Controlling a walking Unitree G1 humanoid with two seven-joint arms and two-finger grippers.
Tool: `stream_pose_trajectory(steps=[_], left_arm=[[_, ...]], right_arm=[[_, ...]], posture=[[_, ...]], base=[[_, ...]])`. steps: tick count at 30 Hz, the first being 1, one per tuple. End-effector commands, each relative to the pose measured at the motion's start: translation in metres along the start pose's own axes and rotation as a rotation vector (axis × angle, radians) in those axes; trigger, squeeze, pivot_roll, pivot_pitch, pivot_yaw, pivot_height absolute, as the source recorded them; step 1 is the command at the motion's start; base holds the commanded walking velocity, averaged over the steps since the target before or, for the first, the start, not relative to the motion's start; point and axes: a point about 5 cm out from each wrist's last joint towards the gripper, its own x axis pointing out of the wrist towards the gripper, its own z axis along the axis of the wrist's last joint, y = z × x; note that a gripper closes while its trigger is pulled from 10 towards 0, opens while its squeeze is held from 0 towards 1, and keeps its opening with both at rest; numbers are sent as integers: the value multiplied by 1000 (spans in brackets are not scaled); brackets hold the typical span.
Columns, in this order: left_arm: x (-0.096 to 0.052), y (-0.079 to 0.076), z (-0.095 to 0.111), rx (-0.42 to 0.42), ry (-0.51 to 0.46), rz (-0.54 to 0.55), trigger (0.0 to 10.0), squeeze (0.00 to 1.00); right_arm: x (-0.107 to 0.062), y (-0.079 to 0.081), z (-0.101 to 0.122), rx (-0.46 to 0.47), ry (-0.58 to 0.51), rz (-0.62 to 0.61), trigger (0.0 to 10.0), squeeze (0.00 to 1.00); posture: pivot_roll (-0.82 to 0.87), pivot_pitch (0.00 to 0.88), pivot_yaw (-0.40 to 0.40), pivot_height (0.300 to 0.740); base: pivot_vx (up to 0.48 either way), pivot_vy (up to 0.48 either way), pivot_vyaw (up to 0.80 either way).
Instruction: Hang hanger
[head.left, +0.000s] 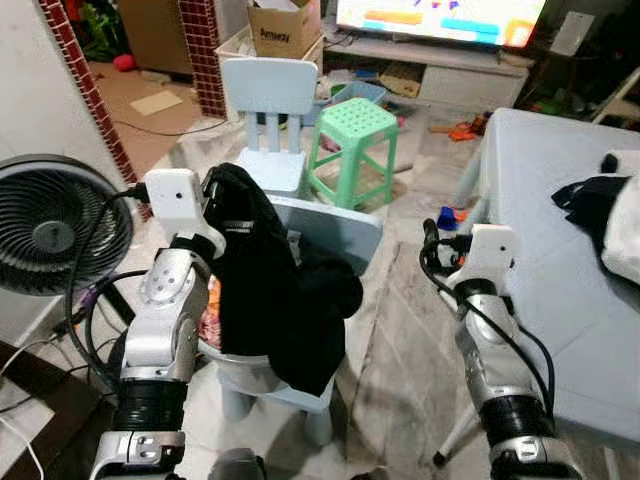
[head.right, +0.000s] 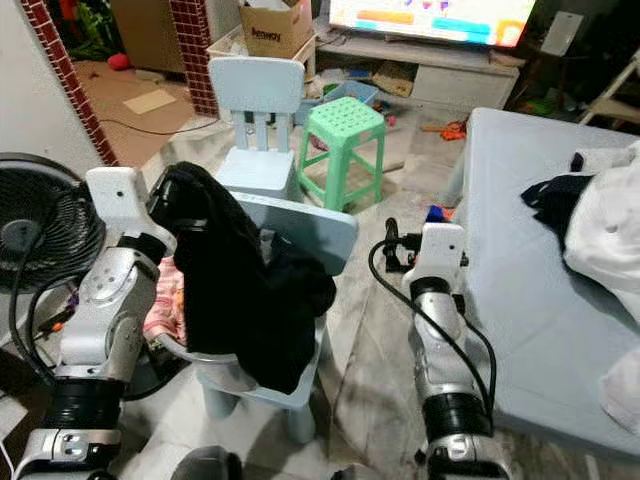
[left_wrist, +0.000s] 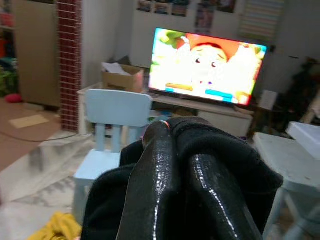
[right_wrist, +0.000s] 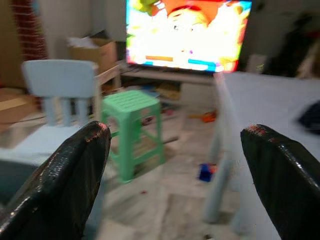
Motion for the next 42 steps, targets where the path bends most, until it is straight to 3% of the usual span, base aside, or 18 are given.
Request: stream_pose_trajectory(steps=[1,5,9,15,42], left_arm=[[-4,-4,-1,24,2,-20,10000,0],[-16,-1,-16,37,54,-8,10000,0],[-18,-6,-26,53,102,38,10000,0],[-17,-12,-25,44,92,24,10000,0],[-14,-12,-23,74,92,12,10000,0]], right_arm=[[-1,-12,6,-17,-33,-33,10000,0],[-13,-27,1,-21,-12,-63,10000,0],[-23,-35,-6,-36,15,-72,10000,0],[-23,-33,-5,-34,17,-65,10000,0],[-21,-22,-6,-22,32,-30,10000,0]], posture=[[48,0,10,740],[29,0,18,740],[23,0,15,740],[24,0,14,740],[33,0,15,740]], base=[[0,0,-800],[0,0,-800],[0,0,-600],[0,0,0],[-273,0,0]])
